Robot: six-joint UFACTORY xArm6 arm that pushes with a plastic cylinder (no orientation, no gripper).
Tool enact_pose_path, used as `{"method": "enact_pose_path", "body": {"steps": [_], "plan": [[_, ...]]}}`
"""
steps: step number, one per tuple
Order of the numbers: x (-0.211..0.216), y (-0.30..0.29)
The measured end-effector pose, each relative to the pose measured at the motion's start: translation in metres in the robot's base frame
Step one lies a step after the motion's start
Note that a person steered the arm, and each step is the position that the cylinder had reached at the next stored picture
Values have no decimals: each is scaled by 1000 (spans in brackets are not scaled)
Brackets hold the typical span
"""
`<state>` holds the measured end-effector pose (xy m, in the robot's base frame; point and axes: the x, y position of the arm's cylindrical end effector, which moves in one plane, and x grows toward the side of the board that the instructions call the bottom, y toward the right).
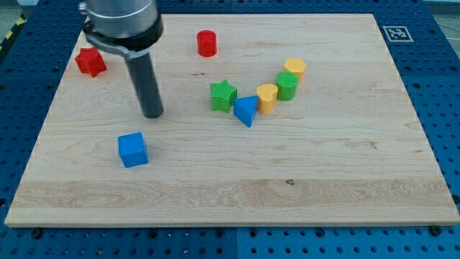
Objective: Move the blue cube towards up
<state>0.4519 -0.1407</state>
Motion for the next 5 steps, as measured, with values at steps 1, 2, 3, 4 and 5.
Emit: {"method": "enact_pose_path", "body": {"steps": [1, 2, 3, 4, 5], "plan": [[0, -26], [1, -50], [1, -55], [15, -61], [36, -70]]}}
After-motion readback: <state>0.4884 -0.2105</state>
